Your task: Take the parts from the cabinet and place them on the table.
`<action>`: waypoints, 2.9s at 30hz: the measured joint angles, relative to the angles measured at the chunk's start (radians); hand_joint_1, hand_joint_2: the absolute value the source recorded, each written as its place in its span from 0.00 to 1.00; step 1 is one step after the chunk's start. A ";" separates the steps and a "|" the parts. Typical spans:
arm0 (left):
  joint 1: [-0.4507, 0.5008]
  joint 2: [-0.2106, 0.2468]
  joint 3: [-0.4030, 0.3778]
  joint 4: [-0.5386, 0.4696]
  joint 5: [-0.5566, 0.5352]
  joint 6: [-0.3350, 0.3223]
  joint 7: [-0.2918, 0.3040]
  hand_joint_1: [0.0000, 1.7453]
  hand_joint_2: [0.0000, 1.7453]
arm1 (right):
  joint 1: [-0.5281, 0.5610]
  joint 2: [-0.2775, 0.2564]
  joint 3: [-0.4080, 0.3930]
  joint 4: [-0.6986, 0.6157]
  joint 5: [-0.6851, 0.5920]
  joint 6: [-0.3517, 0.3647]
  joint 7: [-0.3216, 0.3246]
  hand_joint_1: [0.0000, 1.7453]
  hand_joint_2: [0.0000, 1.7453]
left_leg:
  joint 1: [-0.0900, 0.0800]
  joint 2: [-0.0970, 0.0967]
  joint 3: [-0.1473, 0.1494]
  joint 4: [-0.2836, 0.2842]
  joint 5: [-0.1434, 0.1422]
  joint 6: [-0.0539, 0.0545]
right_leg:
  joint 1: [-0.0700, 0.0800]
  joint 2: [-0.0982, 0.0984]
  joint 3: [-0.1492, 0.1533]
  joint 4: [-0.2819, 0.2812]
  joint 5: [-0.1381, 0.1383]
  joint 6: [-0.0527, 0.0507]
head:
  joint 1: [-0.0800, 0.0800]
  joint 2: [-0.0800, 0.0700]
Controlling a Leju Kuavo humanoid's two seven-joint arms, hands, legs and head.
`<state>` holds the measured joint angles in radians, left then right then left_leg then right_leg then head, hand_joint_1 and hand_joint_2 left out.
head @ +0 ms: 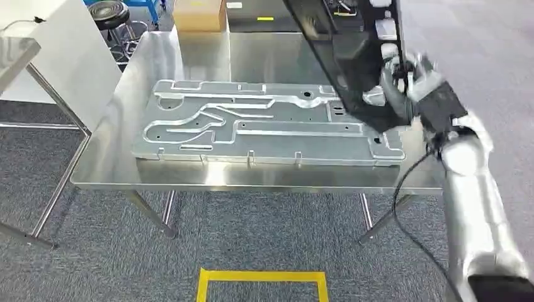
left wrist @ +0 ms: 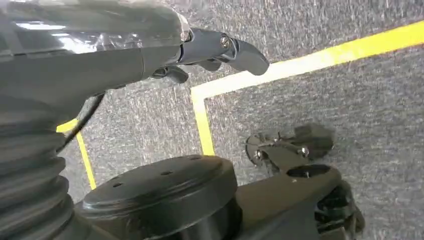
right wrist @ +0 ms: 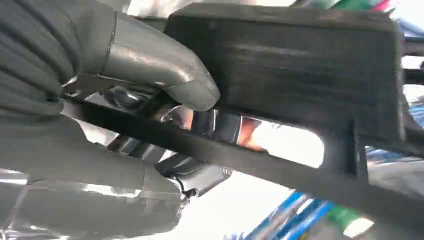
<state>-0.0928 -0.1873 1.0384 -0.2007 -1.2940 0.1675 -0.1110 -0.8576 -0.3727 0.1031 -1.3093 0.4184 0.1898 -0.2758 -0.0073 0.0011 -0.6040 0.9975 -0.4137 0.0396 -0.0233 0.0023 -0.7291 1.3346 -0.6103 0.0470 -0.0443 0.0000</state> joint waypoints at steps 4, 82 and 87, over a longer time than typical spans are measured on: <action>0.001 -0.005 -0.010 0.000 -0.016 0.010 0.003 0.00 1.00 | -0.312 -0.017 0.181 0.351 0.418 -0.181 0.080 1.00 1.00 | 0.004 -0.019 0.007 0.019 -0.017 -0.009 | -0.005 -0.002 0.089 -0.251 0.187 0.000 | 0.000 0.000; 0.002 -0.021 0.027 0.000 0.030 0.069 0.050 0.00 0.00 | 0.376 -0.281 -0.328 0.192 0.657 -0.880 -0.081 0.00 0.00 | 0.012 -0.010 0.108 0.009 -0.105 -0.041 | 0.003 -0.030 0.077 -0.318 0.220 -0.016 | -0.002 0.000; -0.004 -0.030 0.029 -0.001 0.062 0.087 0.077 0.00 0.00 | 0.590 0.078 -0.768 -0.123 0.530 -0.890 -0.425 0.00 0.00 | 0.021 -0.029 0.090 -0.020 -0.044 -0.005 | -0.001 -0.022 0.083 -0.337 0.225 0.015 | -0.002 0.000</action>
<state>-0.0970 -0.2174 1.0674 -0.2014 -1.2322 0.2548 -0.0336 -0.2678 -0.2944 -0.6649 -1.4326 0.9480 -0.7004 -0.7008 0.0133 -0.0279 -0.5139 0.9770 -0.4581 0.0342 -0.0240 -0.0202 -0.6462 0.9972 -0.3857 0.0615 -0.0465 0.0000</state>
